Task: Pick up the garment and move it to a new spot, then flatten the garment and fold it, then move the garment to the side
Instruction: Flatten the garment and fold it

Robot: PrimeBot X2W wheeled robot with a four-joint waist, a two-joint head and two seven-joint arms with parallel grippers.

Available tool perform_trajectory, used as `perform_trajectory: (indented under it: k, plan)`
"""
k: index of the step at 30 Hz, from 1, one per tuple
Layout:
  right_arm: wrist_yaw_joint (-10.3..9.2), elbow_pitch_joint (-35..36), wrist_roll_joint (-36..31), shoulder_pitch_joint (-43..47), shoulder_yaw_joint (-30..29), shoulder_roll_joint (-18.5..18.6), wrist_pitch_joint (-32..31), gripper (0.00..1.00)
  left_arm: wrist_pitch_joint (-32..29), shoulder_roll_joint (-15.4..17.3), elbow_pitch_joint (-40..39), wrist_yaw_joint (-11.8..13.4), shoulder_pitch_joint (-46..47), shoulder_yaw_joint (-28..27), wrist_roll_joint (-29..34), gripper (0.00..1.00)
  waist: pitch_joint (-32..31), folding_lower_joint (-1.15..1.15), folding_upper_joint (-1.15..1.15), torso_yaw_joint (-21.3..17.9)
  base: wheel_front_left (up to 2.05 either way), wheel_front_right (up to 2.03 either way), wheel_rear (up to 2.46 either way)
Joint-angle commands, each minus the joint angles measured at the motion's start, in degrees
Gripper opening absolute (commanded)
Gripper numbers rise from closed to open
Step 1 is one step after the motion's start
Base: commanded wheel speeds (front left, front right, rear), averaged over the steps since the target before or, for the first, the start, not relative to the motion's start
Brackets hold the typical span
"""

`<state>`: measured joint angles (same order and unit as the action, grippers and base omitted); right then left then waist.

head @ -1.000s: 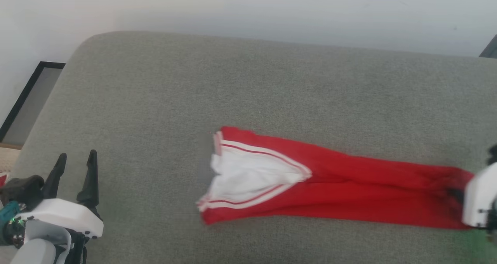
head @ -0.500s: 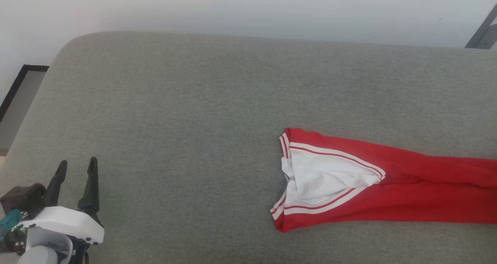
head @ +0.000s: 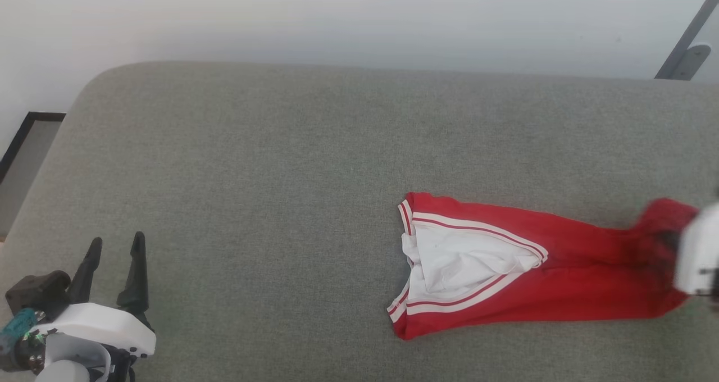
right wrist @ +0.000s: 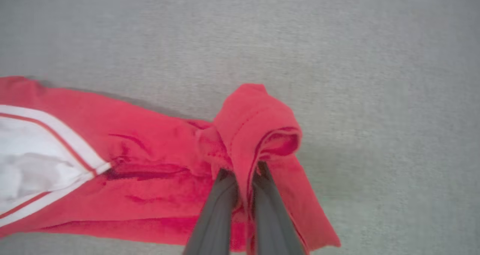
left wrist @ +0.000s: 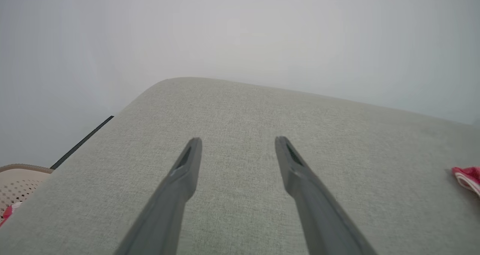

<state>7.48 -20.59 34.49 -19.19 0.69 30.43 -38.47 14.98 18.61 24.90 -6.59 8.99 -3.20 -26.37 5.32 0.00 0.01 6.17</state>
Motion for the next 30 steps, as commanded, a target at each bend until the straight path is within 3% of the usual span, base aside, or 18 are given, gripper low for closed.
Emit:
perform_trajectory:
  k: [1,10,21,22,23,24,25,30]
  plan:
    - [0.02,1.61,0.28,0.55,1.00,-1.23,-0.61,0.00,0.23,-0.20,-0.04,-0.29,-0.58,-0.48,0.81,1.00,-0.22,0.00,-0.01,0.14,0.00,0.00,0.00]
    - [0.02,9.75,-0.43,-0.07,9.04,-10.24,-2.67,0.00,0.23,-1.44,0.62,-0.73,0.47,-0.04,1.76,1.00,-0.96,0.00,-0.01,2.09,0.00,0.00,0.00]
    - [0.02,2.64,-2.34,-5.10,17.91,-15.51,-0.28,0.00,0.23,-2.63,1.43,-0.86,2.76,1.35,2.37,1.00,-0.58,0.00,-0.01,4.58,0.00,0.00,0.00]
    - [0.02,1.69,-2.41,-5.45,18.31,-15.66,0.17,0.13,0.23,-2.72,1.52,-0.88,2.97,1.51,2.42,1.00,-0.57,0.00,-0.01,4.72,0.00,0.00,0.00]
    - [0.02,0.72,-2.66,-5.82,18.71,-15.67,0.63,0.45,0.23,-2.85,1.55,-0.88,3.16,1.77,2.40,1.00,-0.57,0.00,-0.01,4.87,0.00,0.00,0.00]
    - [0.02,0.72,-2.66,-5.82,18.71,-15.67,0.63,0.45,0.23,-2.85,1.55,-0.88,3.16,1.77,2.40,1.00,-0.57,0.00,-0.01,4.87,0.00,0.00,0.00]
    - [0.02,0.00,-2.81,-6.13,18.88,-15.67,1.12,1.00,0.23,-2.90,1.57,-0.89,3.21,1.98,2.31,1.00,-0.61,0.00,-0.01,4.98,0.00,0.00,0.00]
    - [0.02,-1.29,-1.46,-6.99,19.32,-15.57,2.59,1.00,0.23,-2.34,1.35,-0.90,2.16,2.19,1.67,1.00,-1.35,0.00,-0.01,4.51,0.00,0.00,0.00]
